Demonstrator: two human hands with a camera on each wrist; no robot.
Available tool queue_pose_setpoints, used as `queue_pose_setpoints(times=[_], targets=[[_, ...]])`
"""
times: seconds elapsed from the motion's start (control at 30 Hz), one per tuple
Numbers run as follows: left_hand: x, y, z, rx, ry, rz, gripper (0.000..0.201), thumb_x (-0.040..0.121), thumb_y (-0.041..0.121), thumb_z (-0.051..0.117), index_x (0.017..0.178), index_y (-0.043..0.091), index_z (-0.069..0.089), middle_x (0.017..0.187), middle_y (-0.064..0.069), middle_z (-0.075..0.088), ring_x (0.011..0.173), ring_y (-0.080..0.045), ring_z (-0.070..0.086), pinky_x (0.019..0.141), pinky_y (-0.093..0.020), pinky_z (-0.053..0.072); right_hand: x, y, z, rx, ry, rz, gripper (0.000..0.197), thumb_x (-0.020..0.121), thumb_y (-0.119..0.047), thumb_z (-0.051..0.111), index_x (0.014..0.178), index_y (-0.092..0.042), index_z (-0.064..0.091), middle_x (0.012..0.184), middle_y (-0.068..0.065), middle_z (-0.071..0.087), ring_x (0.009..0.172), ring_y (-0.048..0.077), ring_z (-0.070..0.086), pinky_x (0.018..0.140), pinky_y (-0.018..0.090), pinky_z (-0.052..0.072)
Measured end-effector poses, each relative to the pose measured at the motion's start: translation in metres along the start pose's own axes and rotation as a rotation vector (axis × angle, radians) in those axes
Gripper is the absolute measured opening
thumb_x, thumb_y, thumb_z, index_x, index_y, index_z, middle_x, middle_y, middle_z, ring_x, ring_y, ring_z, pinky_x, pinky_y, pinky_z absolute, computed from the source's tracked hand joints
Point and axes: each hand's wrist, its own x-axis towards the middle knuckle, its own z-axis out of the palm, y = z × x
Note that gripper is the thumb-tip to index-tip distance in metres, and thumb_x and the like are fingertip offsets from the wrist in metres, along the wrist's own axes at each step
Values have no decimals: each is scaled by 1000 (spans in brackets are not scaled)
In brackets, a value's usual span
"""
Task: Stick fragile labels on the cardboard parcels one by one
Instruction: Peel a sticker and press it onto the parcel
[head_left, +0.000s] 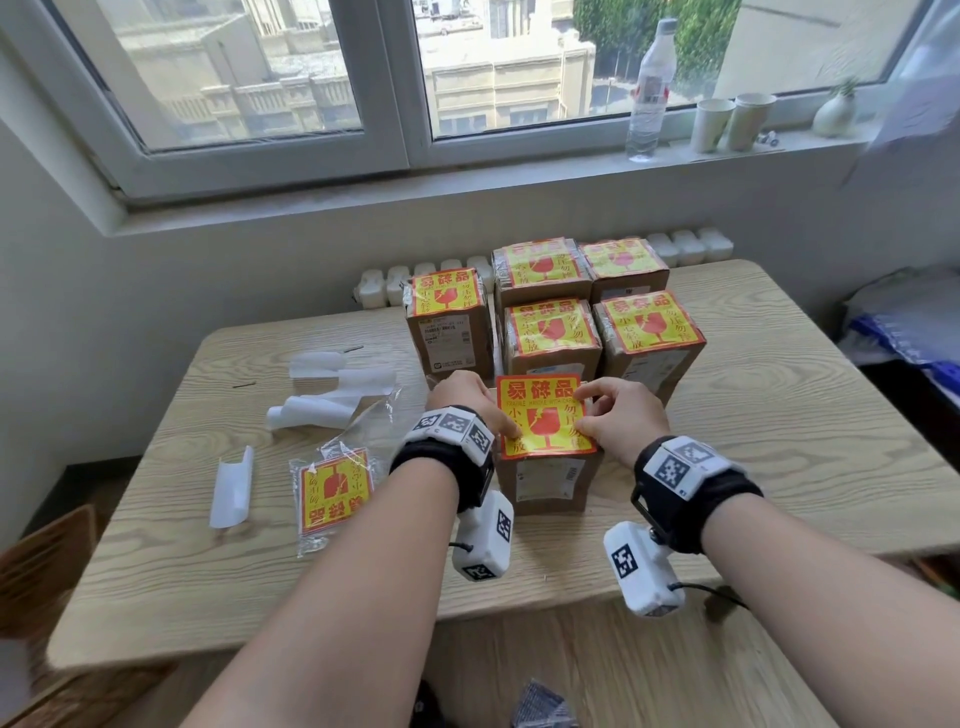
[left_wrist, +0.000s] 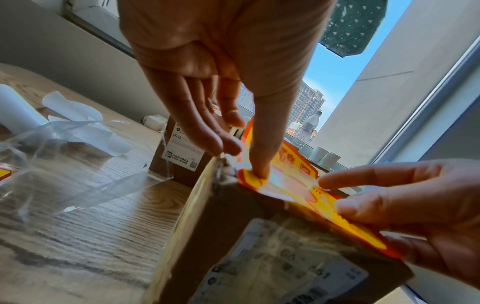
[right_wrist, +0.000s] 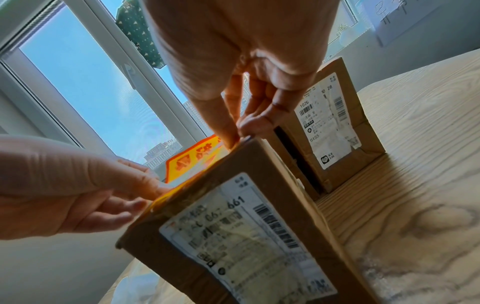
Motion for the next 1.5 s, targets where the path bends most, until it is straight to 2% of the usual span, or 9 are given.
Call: queue_pose_setpoints(times=[0.23,0.33,0.47,0.73,0.87,1.17,1.23,1.33,1.5], targets=[[2,-13,-9,-11,-15,41,39,61,29,89,82,16,59,87,1,64,78,-16,59,69,-31,50,0,2,-2,-93,69,-23,34,82,-18,73,114,-28,67,109,1,50,93,15,55,59,14,39],[3,-9,-3,-22,7,194,35,64,23,87,92,30,67,113,0,54,103,-18,56,78,-32,51,2,-5,-1,-190,36,-80,42,87,-24,67,127,-33,59,126,0,43,122,19,45,89,26,44],[5,-2,9,169,-56,268,65,67,47,81,126,50,54,120,-1,37,124,-21,38,104,-43,42,3,-14,6,-394,-163,-91,63,88,-38,63,145,-37,37,155,4,21,143,25,21,113,43,28],[14,-20,-4,224,-134,152,92,60,54,83,139,49,37,137,-7,34,133,-28,36,107,-49,38,8,-5,-3,-328,-214,-6,83,82,-43,70,150,-31,23,150,8,30,135,26,37,108,42,37],[8,-15,-5,260,-186,209,112,55,54,85,146,49,21,147,-9,25,139,-29,28,109,-49,33,6,-7,-5,-294,-316,-73,101,70,-46,80,151,-33,22,156,6,20,143,23,27,115,43,29],[5,-27,-3,-18,-329,133,121,61,21,89,153,32,10,148,-3,39,132,-24,43,99,-41,46,-2,2,-10,-82,-327,5,107,69,-25,85,153,-29,18,151,2,39,136,21,40,107,38,37],[4,-29,-2,-151,-368,57,115,61,21,89,151,28,19,143,-5,45,125,-24,50,88,-40,54,-5,1,-10,-31,-297,58,111,67,-27,86,153,-22,16,150,5,40,135,23,42,107,42,40],[2,-30,2,-353,-392,-20,58,72,15,82,124,13,58,123,-9,64,109,-21,64,88,-40,56,-8,-1,-5,-45,-302,83,82,70,-30,84,138,-15,42,131,5,58,117,20,56,100,42,48],[-4,-37,-15,-488,-334,-106,31,81,5,72,112,8,64,114,-12,69,100,-23,68,84,-38,58,-9,-22,4,-32,-366,26,52,73,-29,81,118,-18,58,112,1,67,103,16,62,95,37,50]])
